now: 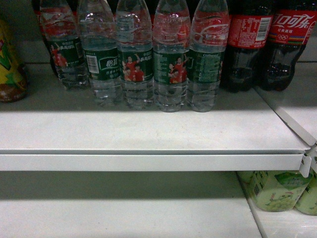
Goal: Move water from second to third shelf
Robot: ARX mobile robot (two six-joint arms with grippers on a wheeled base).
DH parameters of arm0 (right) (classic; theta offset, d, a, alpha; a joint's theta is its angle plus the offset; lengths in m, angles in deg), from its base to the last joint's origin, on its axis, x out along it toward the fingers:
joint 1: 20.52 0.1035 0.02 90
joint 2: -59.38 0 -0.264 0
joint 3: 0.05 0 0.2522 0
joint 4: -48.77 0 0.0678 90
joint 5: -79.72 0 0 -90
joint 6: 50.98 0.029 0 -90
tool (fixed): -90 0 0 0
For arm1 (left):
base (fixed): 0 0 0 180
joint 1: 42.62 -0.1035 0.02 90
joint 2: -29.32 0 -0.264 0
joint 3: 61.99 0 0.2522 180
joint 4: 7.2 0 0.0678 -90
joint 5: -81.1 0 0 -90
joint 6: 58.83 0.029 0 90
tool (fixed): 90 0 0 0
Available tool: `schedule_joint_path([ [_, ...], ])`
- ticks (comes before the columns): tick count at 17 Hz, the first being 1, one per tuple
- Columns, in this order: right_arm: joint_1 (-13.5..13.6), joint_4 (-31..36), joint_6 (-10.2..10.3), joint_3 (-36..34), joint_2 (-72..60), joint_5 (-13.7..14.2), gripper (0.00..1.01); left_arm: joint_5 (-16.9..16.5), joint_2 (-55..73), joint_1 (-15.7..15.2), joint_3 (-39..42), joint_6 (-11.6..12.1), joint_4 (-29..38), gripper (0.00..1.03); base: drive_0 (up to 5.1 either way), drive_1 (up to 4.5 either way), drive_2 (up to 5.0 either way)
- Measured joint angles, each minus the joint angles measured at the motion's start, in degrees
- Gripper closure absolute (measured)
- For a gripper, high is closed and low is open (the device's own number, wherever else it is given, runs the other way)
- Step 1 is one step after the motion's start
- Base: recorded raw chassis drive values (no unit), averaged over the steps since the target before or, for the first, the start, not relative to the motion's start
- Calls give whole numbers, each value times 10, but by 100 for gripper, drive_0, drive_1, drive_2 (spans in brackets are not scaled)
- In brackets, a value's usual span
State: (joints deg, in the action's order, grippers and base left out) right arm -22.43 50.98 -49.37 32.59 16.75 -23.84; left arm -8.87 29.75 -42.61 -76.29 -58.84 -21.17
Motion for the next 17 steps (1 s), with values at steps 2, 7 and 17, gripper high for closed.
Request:
schedule_joint_path([
  [2, 0, 0, 0, 0, 0, 0, 61, 0, 0, 0, 0, 0, 0, 5, 0, 0, 0],
  [7, 0, 0, 0, 0, 0, 0, 61, 0, 0, 0, 0, 0, 0, 5, 0, 0, 0],
  [17, 0, -3, 0, -1, 0, 0, 61, 0, 0, 0, 0, 0, -2, 5, 0, 0, 0],
])
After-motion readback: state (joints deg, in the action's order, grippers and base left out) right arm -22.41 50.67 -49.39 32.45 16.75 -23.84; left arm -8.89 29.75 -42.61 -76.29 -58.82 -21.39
